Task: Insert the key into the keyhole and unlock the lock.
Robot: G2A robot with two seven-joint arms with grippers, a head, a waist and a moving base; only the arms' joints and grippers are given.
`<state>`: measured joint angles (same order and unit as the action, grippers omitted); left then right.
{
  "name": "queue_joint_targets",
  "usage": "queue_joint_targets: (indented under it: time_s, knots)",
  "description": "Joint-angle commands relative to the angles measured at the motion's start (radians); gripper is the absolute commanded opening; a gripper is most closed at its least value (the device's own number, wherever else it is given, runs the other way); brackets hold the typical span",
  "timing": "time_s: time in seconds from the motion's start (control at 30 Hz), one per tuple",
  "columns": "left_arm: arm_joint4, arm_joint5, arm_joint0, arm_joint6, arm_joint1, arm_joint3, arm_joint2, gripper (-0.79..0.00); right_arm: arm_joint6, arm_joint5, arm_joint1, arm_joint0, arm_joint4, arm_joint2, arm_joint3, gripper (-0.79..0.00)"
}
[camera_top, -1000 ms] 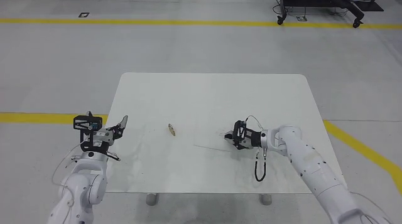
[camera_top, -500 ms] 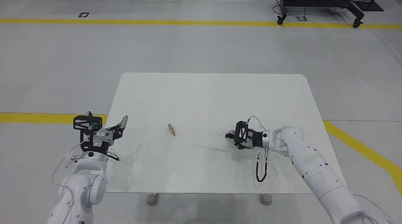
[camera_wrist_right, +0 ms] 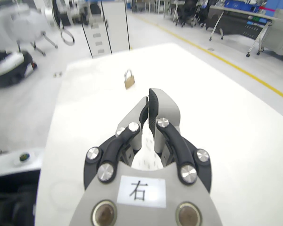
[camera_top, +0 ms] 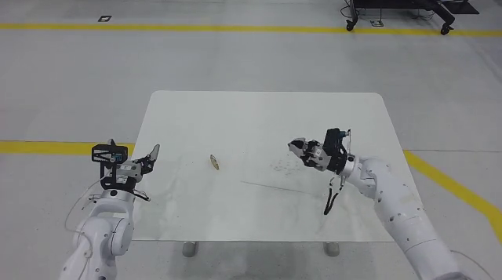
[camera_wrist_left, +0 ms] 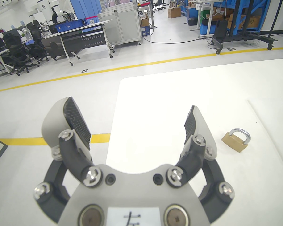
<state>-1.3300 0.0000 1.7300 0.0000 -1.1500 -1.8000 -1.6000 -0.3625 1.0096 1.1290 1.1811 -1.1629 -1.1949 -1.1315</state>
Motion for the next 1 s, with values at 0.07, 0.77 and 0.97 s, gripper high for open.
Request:
queue_joint_targets:
  time_s: [0.07, 0.77, 0.97]
  knots:
    - [0.000, 0.000, 0.000, 0.000, 0.000, 0.000, 0.000, 0.000, 0.048, 0.003, -0.003, 0.000, 0.201, 0.012, -0.006, -0.785]
    - [1.066, -0.390, -0.270, -0.282, -0.053, 0.092, 0.265, 0.000, 0.171, 0.003, 0.036, 0.005, 0.802, 0.208, 0.003, -0.785]
    - [1.493, -0.418, -0.510, -0.575, -0.090, 0.286, 0.455, 0.000, 0.256, 0.003, 0.031, -0.008, 0.944, 0.226, -0.006, -0.785]
